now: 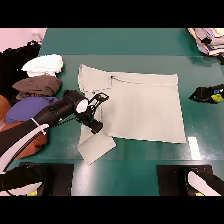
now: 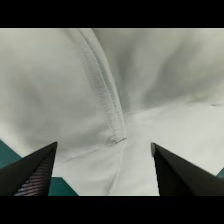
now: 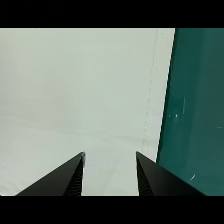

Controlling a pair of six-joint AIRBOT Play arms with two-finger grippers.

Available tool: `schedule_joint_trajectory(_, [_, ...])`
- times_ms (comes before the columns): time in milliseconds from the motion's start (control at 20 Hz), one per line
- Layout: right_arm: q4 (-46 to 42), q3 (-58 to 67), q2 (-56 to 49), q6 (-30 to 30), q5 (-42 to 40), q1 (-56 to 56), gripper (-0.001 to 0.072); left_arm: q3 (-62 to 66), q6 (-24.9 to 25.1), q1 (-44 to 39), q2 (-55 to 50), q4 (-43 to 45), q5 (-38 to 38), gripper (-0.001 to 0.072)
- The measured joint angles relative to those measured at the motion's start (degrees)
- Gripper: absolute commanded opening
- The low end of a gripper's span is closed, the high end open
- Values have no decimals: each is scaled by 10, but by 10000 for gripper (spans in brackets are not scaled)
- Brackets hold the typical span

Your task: Fold the shirts.

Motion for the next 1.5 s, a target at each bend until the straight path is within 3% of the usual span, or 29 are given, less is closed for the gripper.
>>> schedule_joint_trajectory(250, [0,0,0,0,0,0,375,0,-4,0,-33,3,-5,706])
schedule_joint_trajectory(300, [0,0,0,0,0,0,375,0,-4,0,-38,5,-5,611])
schedule_joint_trajectory(350, [0,0,0,0,0,0,375,0,-5,0,-42,5,-7,364])
schedule_joint_trajectory(450, [0,0,0,0,-1,0,375,0,-6,0,-47,7,-12,186])
schedule_joint_trajectory(500, [0,0,0,0,-2,0,375,0,-6,0,-48,9,-16,50])
schedule_joint_trajectory(550, [0,0,0,0,-3,0,375,0,-6,0,-48,14,-19,25])
schedule_joint_trajectory(850, [-1,0,1,0,7,0,375,2,-6,30,32,75,-30,24])
schedule_joint_trajectory(1100, [-2,-17,4,-2,52,0,375,0,-6,150,128,92,-58,25])
schedule_joint_trajectory(1350, [-2,-119,26,-4,62,-19,376,-27,27,247,154,46,-75,25])
schedule_joint_trajectory(1400, [-2,-142,30,-5,62,-34,395,-38,32,256,156,36,-73,25])
schedule_joint_trajectory(1450, [0,-166,34,-7,60,-53,499,-48,36,263,157,26,-70,26])
schedule_joint_trajectory(1500, [8,-192,37,-14,58,-77,534,-60,39,268,158,18,-64,25])
